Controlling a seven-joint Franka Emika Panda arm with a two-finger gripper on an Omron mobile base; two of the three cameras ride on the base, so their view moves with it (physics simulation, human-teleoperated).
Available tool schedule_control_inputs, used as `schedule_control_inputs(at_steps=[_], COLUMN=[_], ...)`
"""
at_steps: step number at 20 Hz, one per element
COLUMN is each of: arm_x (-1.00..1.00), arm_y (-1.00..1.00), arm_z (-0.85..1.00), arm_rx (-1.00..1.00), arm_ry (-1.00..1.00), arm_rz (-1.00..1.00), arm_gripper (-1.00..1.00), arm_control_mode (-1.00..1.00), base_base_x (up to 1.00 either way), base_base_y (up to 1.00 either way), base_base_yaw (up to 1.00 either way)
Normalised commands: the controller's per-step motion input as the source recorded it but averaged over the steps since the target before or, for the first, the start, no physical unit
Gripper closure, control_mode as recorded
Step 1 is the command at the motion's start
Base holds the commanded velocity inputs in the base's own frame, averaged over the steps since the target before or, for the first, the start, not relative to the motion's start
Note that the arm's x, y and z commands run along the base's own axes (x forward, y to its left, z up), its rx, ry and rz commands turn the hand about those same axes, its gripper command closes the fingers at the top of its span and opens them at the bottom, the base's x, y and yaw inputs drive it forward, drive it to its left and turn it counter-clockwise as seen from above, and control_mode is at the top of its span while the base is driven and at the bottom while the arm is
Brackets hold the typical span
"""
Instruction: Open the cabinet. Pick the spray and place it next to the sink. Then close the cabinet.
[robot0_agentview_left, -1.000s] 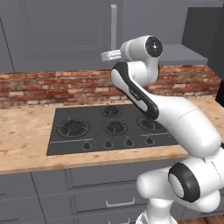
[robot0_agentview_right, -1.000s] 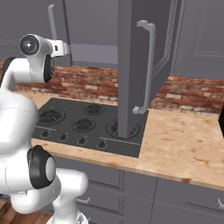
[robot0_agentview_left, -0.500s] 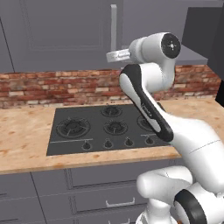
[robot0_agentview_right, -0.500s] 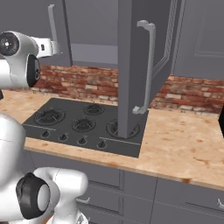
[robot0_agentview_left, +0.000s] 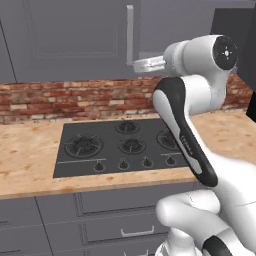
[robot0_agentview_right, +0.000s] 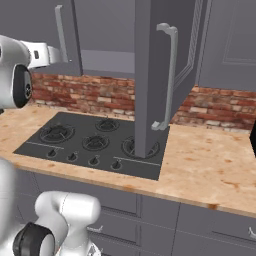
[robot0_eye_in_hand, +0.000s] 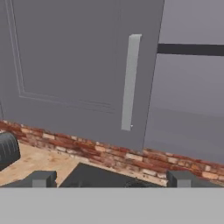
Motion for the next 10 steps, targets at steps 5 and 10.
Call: schedule_control_inputs(at_steps=[5,10], arm_x=[-0.69,-0.55], arm_y=[-0.12,-0.19], arm_z=[0.02,0.0], arm_rx=[0.0,0.0], arm_ry=[0.0,0.0], arm_rz=[0.0,0.0], arm_gripper=[-1.0,-1.0], arm_control_mode=[-1.0,-1.0], base_base_x=[0.0,0.0], base_base_y=[0.0,0.0], base_base_yaw=[0.0,0.0])
